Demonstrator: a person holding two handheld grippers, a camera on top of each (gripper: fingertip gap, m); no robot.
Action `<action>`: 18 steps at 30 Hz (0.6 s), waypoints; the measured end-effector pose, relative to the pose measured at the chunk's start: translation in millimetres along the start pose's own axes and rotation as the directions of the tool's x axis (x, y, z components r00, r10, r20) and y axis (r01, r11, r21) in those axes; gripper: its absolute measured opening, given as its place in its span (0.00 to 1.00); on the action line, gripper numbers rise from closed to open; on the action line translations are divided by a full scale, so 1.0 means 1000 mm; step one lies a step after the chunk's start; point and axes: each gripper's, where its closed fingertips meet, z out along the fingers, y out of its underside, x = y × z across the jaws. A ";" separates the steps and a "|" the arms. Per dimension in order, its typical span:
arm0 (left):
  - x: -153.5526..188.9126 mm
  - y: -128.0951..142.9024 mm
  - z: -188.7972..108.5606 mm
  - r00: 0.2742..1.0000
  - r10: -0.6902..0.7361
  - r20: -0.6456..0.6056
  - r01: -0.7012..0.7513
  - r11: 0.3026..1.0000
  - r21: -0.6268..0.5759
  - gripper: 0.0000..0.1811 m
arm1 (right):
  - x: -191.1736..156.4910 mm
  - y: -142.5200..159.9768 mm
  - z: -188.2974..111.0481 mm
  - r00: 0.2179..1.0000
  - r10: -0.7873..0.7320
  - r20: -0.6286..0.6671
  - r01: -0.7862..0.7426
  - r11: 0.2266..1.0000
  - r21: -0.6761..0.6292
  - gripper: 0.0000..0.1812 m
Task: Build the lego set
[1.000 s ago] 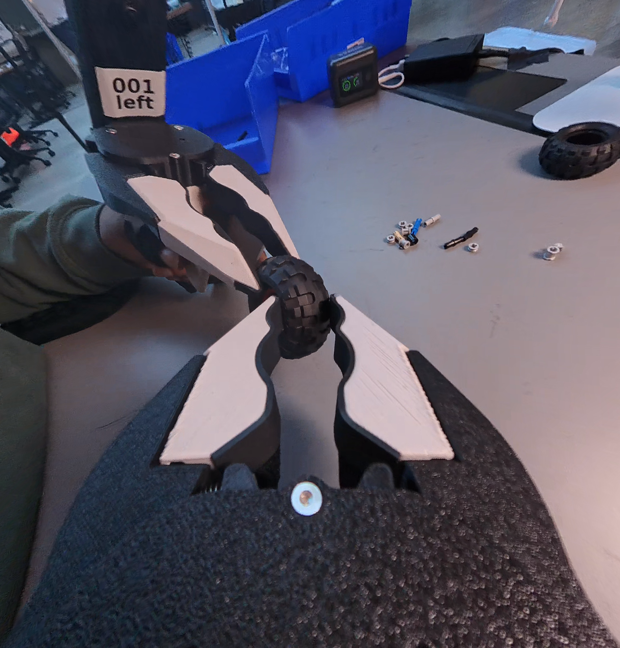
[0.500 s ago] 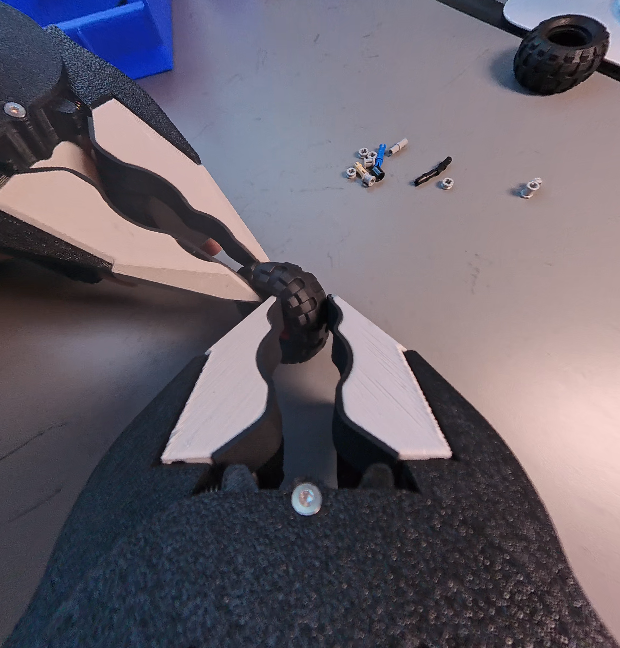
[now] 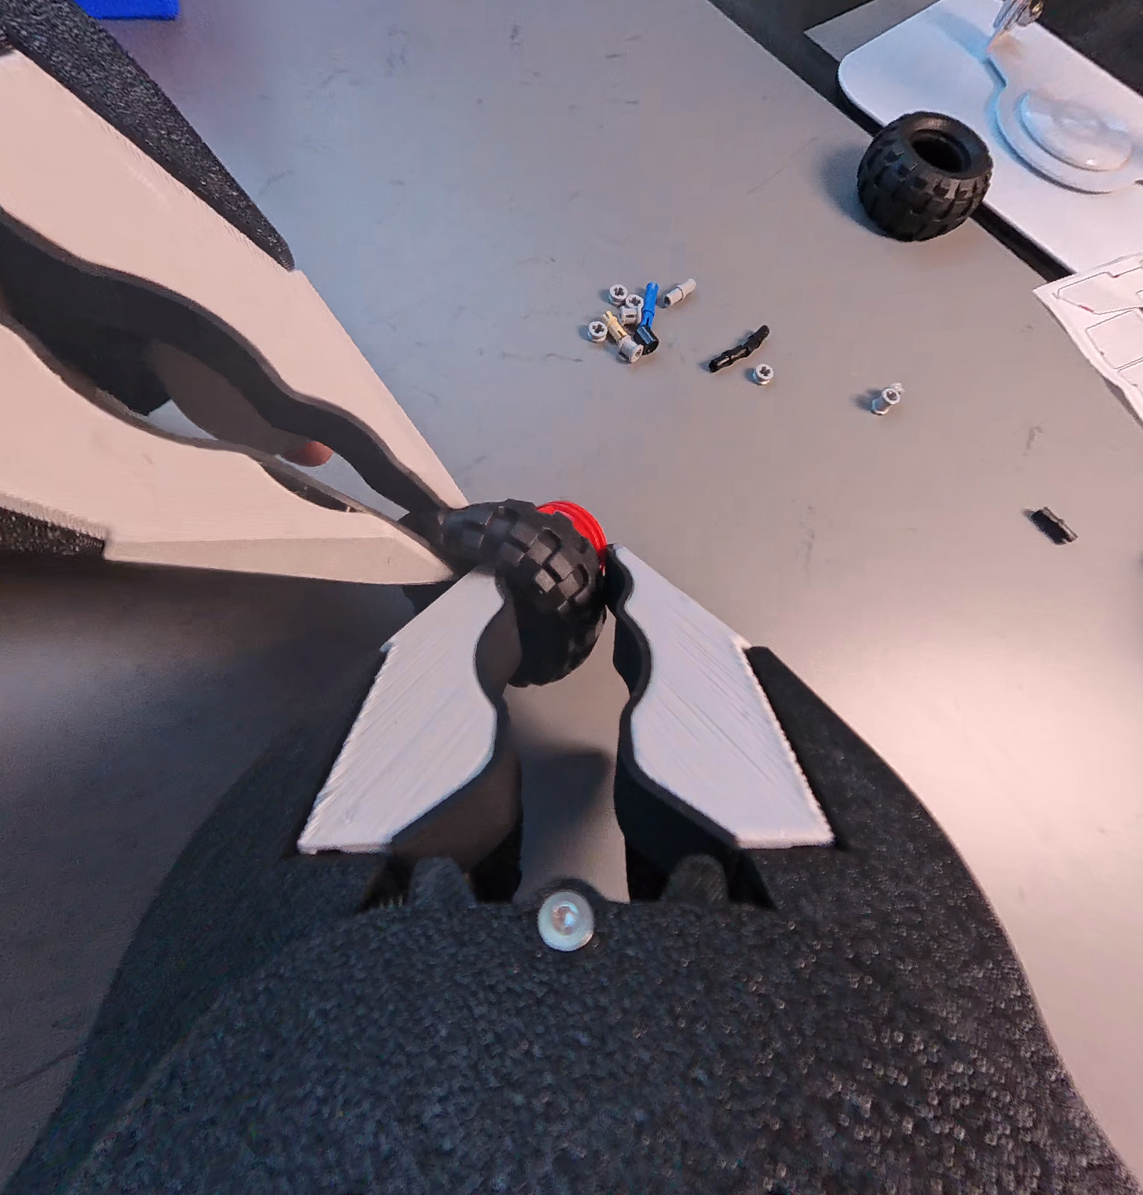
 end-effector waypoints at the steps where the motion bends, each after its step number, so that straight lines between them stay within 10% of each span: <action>1: 0.003 -0.001 0.000 1.000 -0.006 -0.016 0.006 1.000 0.008 0.02 | 0.000 0.001 0.000 1.000 -0.014 -0.007 0.014 1.000 0.000 0.12; 18: -0.010 -0.026 -0.035 0.878 -0.270 -0.396 0.347 0.928 0.138 0.28 | -0.014 0.005 -0.032 0.964 -0.196 0.178 0.169 0.973 0.155 0.16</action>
